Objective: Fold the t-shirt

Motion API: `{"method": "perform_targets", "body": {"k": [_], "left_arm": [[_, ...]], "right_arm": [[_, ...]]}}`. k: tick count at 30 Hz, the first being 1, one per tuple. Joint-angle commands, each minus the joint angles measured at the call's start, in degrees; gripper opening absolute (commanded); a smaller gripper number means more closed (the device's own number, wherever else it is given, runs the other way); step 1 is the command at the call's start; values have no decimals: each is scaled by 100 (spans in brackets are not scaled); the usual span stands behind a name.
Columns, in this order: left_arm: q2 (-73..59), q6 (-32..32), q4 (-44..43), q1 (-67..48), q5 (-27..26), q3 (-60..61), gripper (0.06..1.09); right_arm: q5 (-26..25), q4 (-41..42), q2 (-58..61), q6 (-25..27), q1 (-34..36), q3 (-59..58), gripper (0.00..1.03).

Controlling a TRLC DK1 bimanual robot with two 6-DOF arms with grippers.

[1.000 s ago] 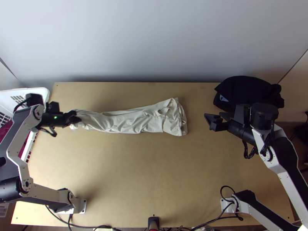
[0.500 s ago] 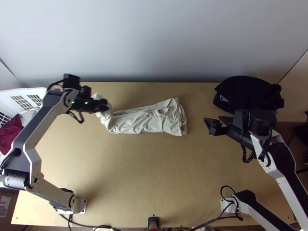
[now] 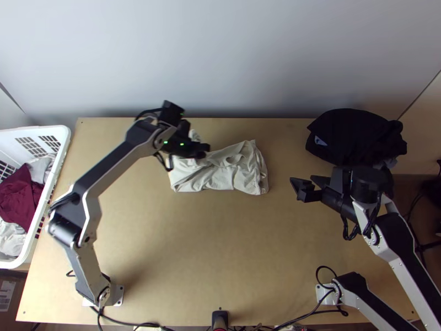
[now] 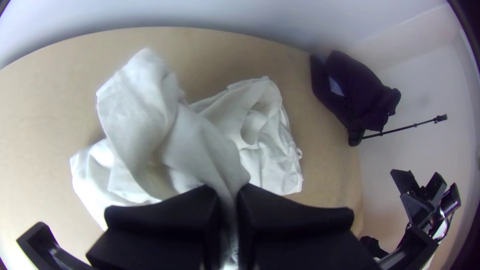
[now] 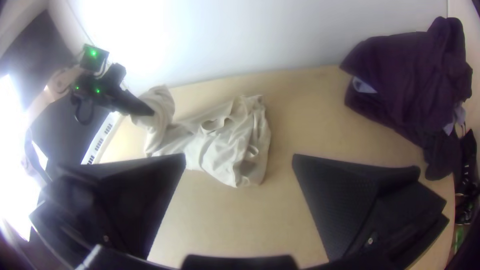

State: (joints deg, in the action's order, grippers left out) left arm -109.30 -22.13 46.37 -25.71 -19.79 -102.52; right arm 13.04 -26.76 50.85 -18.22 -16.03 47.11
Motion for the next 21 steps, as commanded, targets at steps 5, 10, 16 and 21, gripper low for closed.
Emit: {"method": "perform_targets", "body": {"k": [5, 10, 16, 21], "left_arm": [[-1252, -222, -5, -900, 89, -1569, 9], [-2008, -503, -23, -1287, 89, -2677, 9], [-2412, -652, -550, -1568, 89, -2835, 9], [-2544, -775, -919, -1832, 177, -2835, 9]], "right_arm": [[-3, 66, -357, -24, 171, -651, 99], [-12, 128, -515, -33, 250, -923, 99], [-12, 119, -726, -94, 311, -1108, 99], [-3, 84, -840, -103, 320, -1231, 99]]}}
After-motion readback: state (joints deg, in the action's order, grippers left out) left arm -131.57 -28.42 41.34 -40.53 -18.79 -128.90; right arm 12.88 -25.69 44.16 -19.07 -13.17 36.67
